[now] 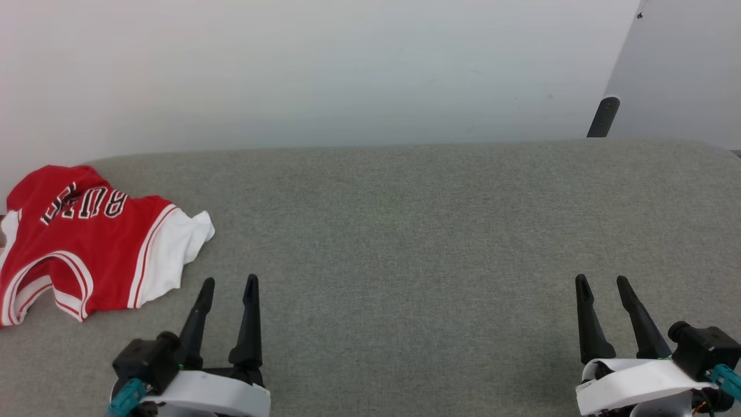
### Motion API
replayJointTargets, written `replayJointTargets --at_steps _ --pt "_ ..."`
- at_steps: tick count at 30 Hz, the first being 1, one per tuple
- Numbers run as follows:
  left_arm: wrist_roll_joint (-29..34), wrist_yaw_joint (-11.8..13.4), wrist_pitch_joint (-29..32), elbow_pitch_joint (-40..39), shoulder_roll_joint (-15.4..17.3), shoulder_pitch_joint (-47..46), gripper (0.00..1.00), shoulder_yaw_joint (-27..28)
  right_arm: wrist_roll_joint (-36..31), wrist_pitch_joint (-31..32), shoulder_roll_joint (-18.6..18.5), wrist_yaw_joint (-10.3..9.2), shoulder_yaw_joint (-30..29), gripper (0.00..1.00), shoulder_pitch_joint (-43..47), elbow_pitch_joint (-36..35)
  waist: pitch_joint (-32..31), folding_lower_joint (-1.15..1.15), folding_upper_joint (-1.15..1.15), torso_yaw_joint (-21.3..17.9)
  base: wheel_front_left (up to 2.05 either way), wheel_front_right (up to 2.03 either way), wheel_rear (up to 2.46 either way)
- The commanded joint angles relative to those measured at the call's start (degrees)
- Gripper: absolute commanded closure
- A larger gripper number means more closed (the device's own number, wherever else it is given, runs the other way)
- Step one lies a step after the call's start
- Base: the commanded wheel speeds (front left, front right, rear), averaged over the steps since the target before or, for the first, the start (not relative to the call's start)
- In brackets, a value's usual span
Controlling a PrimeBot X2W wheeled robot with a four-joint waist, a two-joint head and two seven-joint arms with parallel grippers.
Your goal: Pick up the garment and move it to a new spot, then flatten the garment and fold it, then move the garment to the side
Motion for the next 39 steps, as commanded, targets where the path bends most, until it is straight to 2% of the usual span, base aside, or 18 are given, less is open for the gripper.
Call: replayJointTargets --at_steps 1,20,28,33,39 --pt "1.5 -0.2 -0.4 -0.6 0.1 0.3 0.0 -0.2 -1.4 -0.6 0.1 0.04 0.3 0.0 -0.3 -0.5 0.0 0.0 0.0 0.0 0.0 0.0 0.0" --pt "8.6 -0.2 -2.3 -1.0 0.6 0.4 0.0 -1.0 -8.6 -2.4 0.1 0.04 1.1 0.0 0.5 -0.8 -0.6 0.0 0.0 0.6 0.0 0.0 0.0" --pt "8.4 -0.2 -2.4 -0.4 0.5 0.5 0.0 -1.2 -9.5 -2.7 0.1 0.04 1.6 0.0 0.6 -0.6 -1.0 0.0 0.0 1.2 0.0 0.0 0.0" --pt "7.6 -0.2 -2.4 0.2 0.5 0.7 0.0 -0.6 -9.3 -2.6 0.1 0.03 2.2 0.0 1.1 -0.3 -1.6 0.0 0.0 2.7 0.0 0.0 0.0" --pt "7.0 -0.2 -2.4 2.1 0.3 0.6 0.0 1.8 -9.0 -2.5 0.1 0.03 4.0 0.0 1.4 0.4 -2.9 0.0 0.0 6.2 0.0 0.0 0.0"
